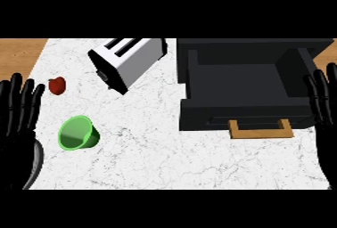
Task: Pick up the cup, place it into the drawer and close the drawer
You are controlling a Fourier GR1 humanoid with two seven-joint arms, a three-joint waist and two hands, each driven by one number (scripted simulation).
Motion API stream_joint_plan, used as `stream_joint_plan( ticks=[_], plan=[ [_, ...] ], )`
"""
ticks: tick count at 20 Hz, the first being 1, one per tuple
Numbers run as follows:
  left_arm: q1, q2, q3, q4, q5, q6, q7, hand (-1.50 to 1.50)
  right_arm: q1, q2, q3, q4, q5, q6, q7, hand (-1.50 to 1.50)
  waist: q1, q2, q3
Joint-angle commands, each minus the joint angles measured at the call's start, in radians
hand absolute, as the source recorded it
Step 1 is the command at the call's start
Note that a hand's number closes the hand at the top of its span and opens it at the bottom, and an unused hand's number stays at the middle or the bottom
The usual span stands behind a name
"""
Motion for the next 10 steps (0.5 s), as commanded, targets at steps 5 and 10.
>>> stream_joint_plan(
  ticks=[5,10],
  plan=[
    [0.053,0.062,0.025,-0.005,0.208,-0.211,-0.04,-1.5,0.02,0.056,0.02,0.019,0.032,-0.038,-0.002,-1.5,0.021,-0.022,-0.002],
    [0.099,0.008,0.041,0.047,0.402,-0.221,0.066,-1.5,0.038,-0.003,0.035,0.022,0.047,0.021,0.052,-1.5,0.019,-0.022,-0.001]
  ],
)
